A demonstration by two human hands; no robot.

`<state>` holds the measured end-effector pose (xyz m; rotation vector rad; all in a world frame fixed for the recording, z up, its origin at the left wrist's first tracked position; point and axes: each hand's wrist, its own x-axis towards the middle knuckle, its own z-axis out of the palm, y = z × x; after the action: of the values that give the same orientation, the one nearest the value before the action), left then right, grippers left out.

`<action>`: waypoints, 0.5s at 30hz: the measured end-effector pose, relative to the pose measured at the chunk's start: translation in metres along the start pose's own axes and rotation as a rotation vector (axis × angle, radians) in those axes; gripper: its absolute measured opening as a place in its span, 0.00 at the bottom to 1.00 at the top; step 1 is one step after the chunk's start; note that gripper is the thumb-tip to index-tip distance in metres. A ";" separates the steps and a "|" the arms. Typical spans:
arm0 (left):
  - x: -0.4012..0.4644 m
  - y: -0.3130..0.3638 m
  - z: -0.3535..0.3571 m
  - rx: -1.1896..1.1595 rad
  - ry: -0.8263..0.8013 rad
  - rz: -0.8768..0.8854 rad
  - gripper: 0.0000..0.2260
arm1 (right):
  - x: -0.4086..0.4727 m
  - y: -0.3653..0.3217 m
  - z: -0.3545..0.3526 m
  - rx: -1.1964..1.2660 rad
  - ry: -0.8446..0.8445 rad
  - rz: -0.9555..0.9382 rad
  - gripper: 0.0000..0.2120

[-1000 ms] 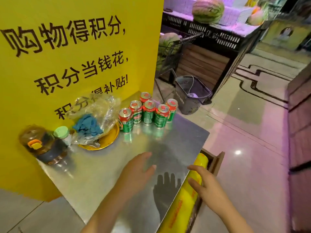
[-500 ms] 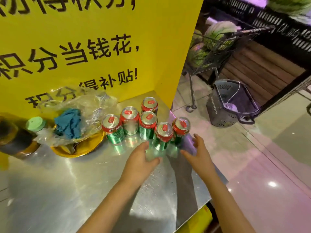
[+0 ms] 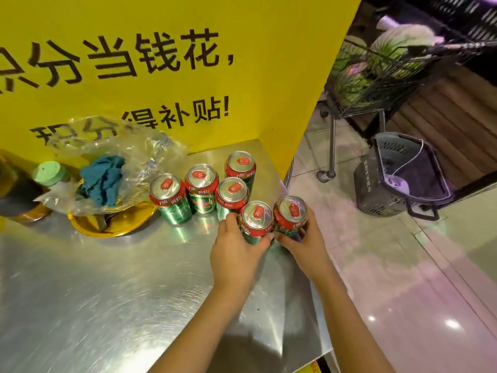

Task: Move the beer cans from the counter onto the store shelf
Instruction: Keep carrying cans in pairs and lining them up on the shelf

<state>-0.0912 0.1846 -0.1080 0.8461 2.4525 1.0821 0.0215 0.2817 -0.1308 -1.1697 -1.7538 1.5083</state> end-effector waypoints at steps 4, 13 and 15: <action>-0.002 -0.006 -0.005 -0.077 -0.025 0.048 0.27 | 0.001 -0.004 -0.003 -0.001 0.029 -0.003 0.34; -0.024 -0.026 -0.039 -0.217 -0.208 0.055 0.28 | -0.031 -0.005 0.001 0.038 0.075 0.028 0.34; -0.031 -0.035 -0.048 -0.230 -0.229 0.054 0.28 | -0.044 -0.005 0.005 0.058 0.099 0.037 0.35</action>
<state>-0.1052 0.1198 -0.1009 0.9105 2.0842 1.1868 0.0371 0.2413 -0.1209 -1.2327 -1.6216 1.4863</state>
